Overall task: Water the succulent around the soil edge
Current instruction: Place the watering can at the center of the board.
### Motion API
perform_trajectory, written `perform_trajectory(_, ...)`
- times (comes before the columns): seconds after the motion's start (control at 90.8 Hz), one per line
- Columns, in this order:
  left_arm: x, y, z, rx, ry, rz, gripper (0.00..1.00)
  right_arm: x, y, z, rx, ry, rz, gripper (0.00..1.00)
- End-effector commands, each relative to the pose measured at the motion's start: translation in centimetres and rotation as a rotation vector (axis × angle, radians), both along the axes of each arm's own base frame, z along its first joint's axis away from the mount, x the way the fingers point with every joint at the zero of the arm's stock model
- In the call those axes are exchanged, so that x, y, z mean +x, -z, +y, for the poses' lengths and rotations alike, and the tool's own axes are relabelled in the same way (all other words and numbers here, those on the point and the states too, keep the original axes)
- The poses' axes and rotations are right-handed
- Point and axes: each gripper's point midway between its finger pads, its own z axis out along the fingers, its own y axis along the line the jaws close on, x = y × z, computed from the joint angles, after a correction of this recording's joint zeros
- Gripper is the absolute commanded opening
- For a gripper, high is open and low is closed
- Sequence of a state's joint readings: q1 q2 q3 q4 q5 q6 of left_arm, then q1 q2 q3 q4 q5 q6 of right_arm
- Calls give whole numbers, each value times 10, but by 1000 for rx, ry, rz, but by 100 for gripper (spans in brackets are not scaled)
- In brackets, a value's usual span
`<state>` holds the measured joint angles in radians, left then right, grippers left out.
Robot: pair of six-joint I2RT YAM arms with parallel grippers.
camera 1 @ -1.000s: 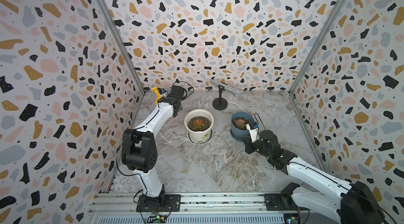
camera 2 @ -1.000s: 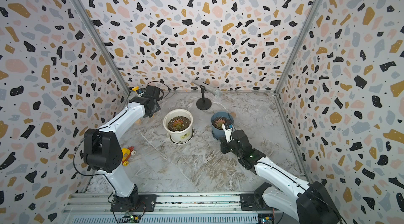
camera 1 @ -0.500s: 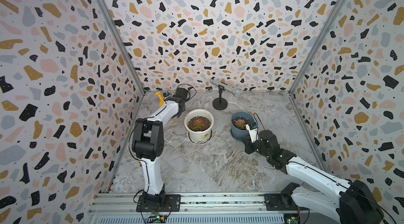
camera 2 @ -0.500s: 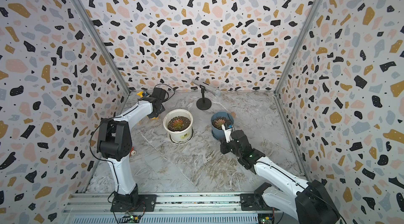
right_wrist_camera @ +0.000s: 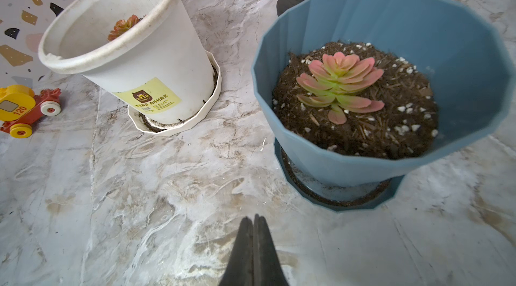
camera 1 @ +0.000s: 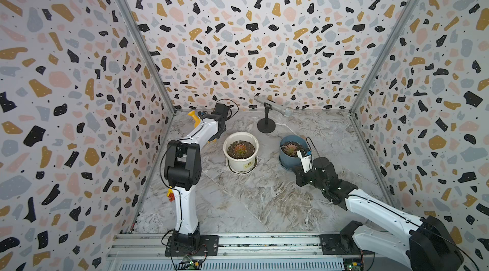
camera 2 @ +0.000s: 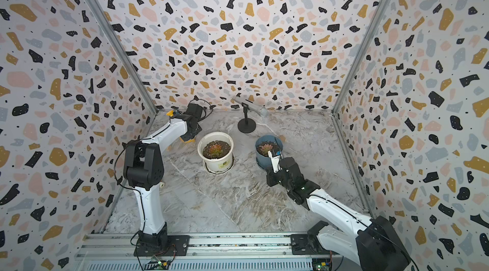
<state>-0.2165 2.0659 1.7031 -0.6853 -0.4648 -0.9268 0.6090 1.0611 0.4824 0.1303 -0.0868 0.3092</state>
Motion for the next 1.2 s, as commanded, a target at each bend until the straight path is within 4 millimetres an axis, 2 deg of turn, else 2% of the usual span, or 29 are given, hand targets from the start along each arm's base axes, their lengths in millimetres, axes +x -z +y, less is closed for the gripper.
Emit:
perform_trajectory(0.0,1,-5,-8,-35,-17,4,26,8,-26,9,36,-16,-56,0)
perform_trajectory(0.099,5,-8,-15,-37,-1,9,30,8,-25,9,34,-16,-54,0)
perform_trajectory(0.242,10,-12,-25,-61,20,11,45,7,-26,9,35,-18,-58,0)
perform_trajectory(0.341,13,-17,-34,-88,42,2,51,8,-26,9,35,-17,-58,0)
perform_trajectory(0.44,16,-32,-44,-118,73,-25,63,8,-26,9,35,-16,-58,0)
perform_trajectory(0.661,9,-86,-60,-167,169,-112,85,8,-29,4,30,3,-73,0)
perform_trajectory(0.804,-11,-138,-65,-192,260,-218,94,8,-33,-2,25,27,-96,0)
perform_trajectory(0.881,-30,-163,-69,-180,321,-275,100,8,-38,-9,22,60,-120,0)
perform_trajectory(0.936,-43,-179,-70,-164,359,-327,100,9,-40,-17,14,96,-138,0)
perform_trajectory(0.969,-54,-199,-69,-152,384,-384,100,9,-44,-23,13,121,-156,0)
perform_trajectory(1.035,-80,-211,-59,-123,391,-442,100,9,-50,-35,12,175,-188,0)
perform_trajectory(1.057,-88,-223,-54,-117,387,-491,100,8,-50,-39,10,192,-196,0)
perform_trajectory(1.101,-105,-223,-43,-95,368,-530,100,7,-53,-47,10,228,-215,1)
perform_trajectory(1.112,-110,-229,-40,-91,361,-556,100,7,-55,-49,11,237,-223,1)
perform_trajectory(1.145,-124,-229,-31,-68,350,-593,100,8,-57,-59,5,285,-239,3)
perform_trajectory(1.167,-133,-239,-26,-56,350,-644,100,7,-57,-65,1,310,-246,8)
perform_trajectory(1.189,-140,-238,-23,-41,357,-671,100,7,-58,-70,-1,336,-253,11)
